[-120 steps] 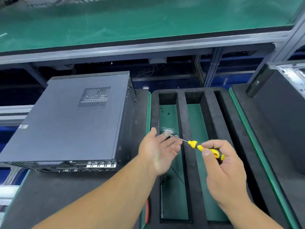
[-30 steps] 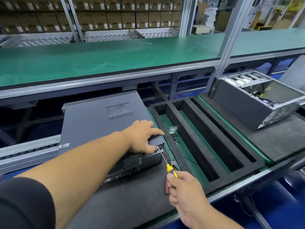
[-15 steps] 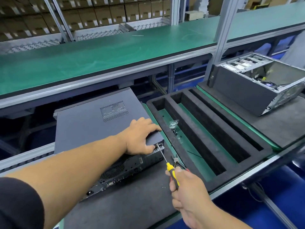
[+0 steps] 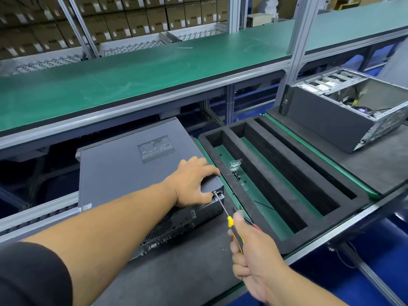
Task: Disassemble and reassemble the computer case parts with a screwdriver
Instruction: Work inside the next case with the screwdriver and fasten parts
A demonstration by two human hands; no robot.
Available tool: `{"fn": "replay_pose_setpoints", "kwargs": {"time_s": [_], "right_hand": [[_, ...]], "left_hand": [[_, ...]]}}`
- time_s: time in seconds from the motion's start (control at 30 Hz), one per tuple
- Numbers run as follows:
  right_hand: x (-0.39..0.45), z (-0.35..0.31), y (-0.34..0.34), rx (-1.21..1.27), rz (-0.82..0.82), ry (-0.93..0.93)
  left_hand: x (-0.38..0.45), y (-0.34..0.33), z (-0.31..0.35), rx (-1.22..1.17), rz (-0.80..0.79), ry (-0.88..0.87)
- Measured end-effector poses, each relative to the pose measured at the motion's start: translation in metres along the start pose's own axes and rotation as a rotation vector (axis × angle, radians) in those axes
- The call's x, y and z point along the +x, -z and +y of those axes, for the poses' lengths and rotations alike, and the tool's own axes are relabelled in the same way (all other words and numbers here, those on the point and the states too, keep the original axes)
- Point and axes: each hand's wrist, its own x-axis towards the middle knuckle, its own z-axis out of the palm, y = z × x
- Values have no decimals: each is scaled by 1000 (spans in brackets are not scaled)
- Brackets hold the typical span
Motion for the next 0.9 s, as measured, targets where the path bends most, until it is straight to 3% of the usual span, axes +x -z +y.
{"fn": "replay_pose_setpoints", "kwargs": {"time_s": [0.1, 0.33, 0.53, 0.73, 0.83, 0.9], "right_hand": [[5, -4, 4, -4, 33, 87], [6, -5, 5, -63, 61, -60], [7, -6, 5, -53, 36, 73], [11, -3, 2, 28, 3, -4], [11, -3, -1, -115, 20, 23], [10, -5, -1, -383, 91, 152]], "left_hand": [[0, 0, 0, 0, 5, -2], [0, 0, 2, 5, 4, 8], [-1, 3, 5, -2, -4, 21], [-1, 4, 6, 0, -10, 26], [-1, 5, 5, 6, -13, 25], [-1, 5, 5, 8, -13, 23]]}}
